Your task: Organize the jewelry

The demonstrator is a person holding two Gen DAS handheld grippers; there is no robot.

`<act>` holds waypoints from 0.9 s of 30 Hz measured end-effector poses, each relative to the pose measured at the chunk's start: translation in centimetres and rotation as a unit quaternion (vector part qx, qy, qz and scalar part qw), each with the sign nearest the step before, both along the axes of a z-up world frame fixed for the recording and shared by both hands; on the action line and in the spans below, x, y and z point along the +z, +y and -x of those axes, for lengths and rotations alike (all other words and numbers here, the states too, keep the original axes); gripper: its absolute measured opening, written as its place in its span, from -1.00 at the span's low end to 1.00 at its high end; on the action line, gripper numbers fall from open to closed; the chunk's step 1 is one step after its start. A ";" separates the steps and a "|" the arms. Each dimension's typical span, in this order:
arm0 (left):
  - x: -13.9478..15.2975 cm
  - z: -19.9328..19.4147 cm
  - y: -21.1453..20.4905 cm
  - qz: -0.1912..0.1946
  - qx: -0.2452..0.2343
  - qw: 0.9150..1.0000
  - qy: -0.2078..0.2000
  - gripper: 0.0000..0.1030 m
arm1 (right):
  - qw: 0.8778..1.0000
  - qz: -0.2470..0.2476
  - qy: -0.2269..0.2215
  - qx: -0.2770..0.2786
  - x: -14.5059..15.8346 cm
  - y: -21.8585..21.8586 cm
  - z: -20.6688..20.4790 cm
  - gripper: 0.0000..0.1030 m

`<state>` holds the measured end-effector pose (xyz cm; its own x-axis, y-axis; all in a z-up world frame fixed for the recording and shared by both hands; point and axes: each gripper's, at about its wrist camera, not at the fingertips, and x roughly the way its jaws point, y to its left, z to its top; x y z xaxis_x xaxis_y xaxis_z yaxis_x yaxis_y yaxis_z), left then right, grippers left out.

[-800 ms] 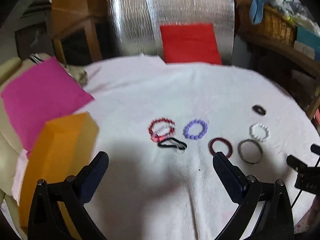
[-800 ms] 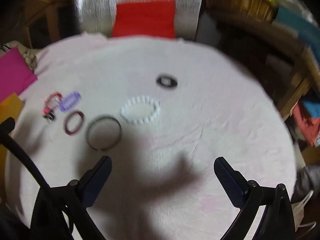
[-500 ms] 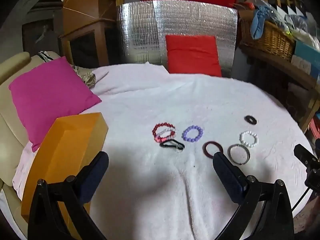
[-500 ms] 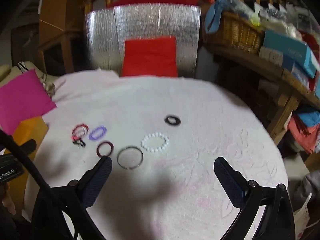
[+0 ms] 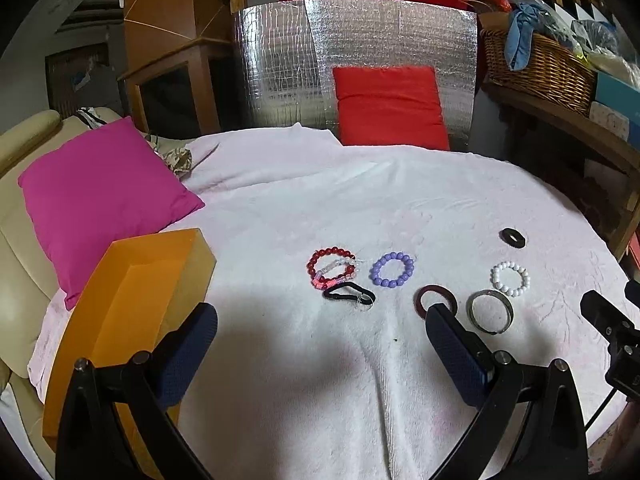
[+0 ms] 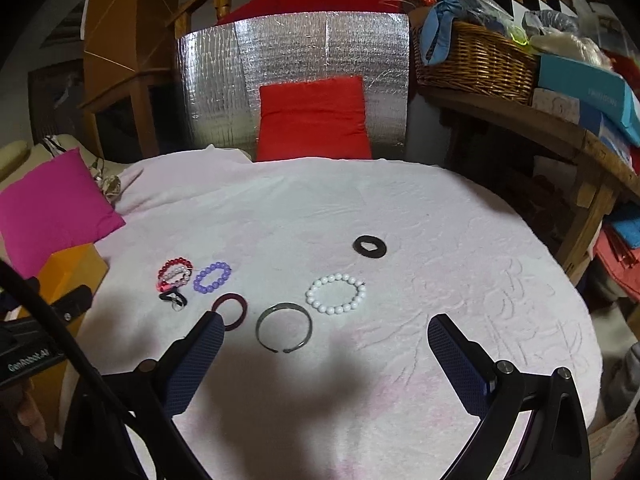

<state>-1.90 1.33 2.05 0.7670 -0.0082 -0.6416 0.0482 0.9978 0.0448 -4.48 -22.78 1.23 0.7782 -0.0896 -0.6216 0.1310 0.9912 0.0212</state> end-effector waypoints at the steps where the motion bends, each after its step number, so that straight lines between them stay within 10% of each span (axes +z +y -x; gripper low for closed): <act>1: -0.1 0.0 0.0 -0.001 0.001 1.000 -0.002 1.00 | 1.000 -0.003 0.000 0.002 0.0 0.1 0.1 1.00; 27: -1.5 -1.1 -0.6 -0.011 0.004 1.000 0.020 1.00 | 1.000 -0.025 0.006 0.010 -0.2 -0.5 -0.3 1.00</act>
<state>-0.77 0.76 0.54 0.7412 0.0127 -0.6712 0.0416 0.9970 0.0647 -4.21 -23.29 1.07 0.7724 -0.0427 -0.6337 0.1125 0.9912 0.0702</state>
